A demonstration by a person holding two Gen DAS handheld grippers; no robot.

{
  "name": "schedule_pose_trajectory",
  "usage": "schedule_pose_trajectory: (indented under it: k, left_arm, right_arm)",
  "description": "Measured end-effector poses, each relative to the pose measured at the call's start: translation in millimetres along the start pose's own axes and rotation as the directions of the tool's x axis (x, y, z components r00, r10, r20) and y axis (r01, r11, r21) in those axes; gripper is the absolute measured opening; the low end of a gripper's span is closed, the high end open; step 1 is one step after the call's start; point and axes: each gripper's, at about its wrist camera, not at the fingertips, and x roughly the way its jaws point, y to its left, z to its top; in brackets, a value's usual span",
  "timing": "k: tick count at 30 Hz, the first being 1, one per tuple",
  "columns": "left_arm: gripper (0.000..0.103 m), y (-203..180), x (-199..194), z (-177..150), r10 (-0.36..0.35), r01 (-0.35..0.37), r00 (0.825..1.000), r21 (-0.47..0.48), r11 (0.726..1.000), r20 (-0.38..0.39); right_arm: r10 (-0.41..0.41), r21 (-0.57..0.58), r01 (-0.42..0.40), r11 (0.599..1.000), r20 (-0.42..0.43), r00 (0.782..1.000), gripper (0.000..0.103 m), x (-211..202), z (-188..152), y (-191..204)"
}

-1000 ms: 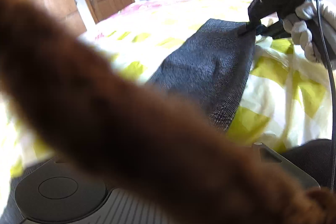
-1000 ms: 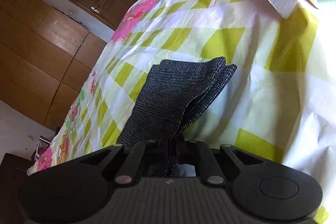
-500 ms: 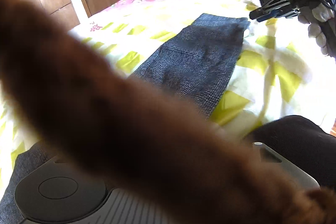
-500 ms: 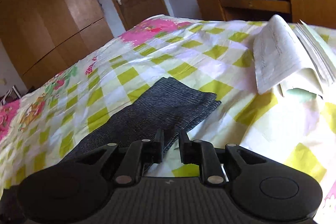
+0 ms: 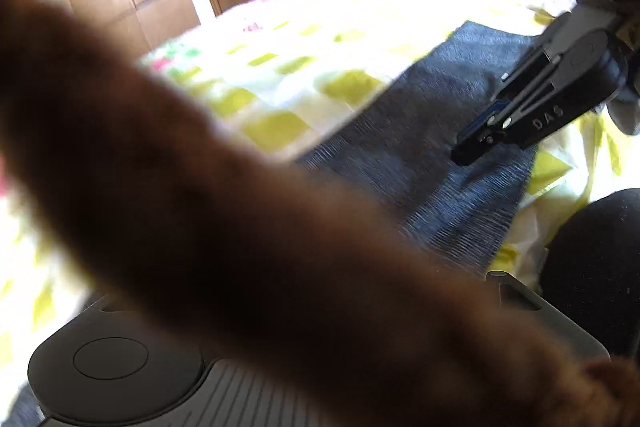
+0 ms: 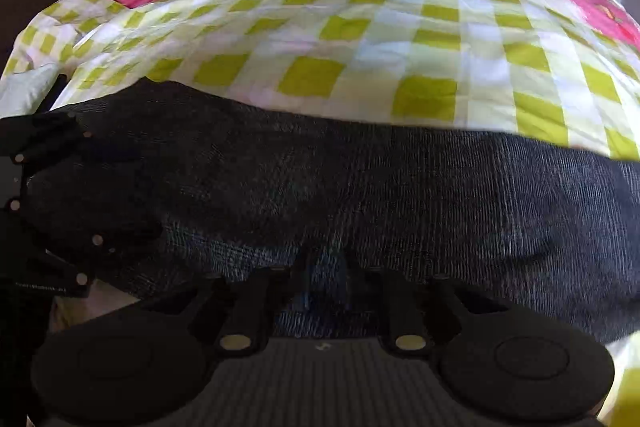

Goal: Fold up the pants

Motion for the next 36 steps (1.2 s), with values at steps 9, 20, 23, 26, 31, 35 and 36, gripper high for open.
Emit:
schedule_pose_trajectory:
  k: [9,20,23,26,31,35,36]
  left_arm:
    - [0.069,54.5,40.7,24.6,-0.146,0.147,0.989,0.072,0.987,-0.015]
    - [0.045,74.6,78.2,29.7,-0.33,0.347,0.93,0.087,0.934,-0.163]
    - [0.028,72.7,78.9,29.2,-0.335,0.354,0.926,0.094,0.931,-0.175]
    - [0.026,69.3,76.1,28.1,-0.329,0.352,0.927,0.113,0.929,-0.182]
    - [0.059,70.9,74.8,30.1,-0.317,0.34,0.934,0.136,0.93,-0.165]
    - [0.075,66.8,70.7,29.5,-0.297,0.317,0.947,0.206,0.926,-0.125]
    - [0.075,65.0,71.3,29.4,-0.297,0.32,0.946,0.22,0.922,-0.129]
  right_arm:
    - [0.126,-0.38,-0.155,0.912,-0.102,0.987,0.044,54.1,70.7,7.5]
    - [0.23,-0.548,-0.341,0.764,-0.263,0.937,0.047,93.9,88.3,20.4]
    - [0.252,-0.547,-0.374,0.749,-0.287,0.924,0.047,104.0,94.2,25.2]
    - [0.235,-0.563,-0.367,0.74,-0.295,0.926,0.047,109.7,94.3,35.6]
    - [0.194,-0.595,-0.32,0.738,-0.267,0.944,0.026,101.8,84.6,50.6]
    - [0.2,-0.546,-0.286,0.787,-0.213,0.956,0.023,84.8,86.3,48.2]
    - [0.205,-0.541,-0.281,0.793,-0.197,0.959,0.023,79.1,86.9,47.8]
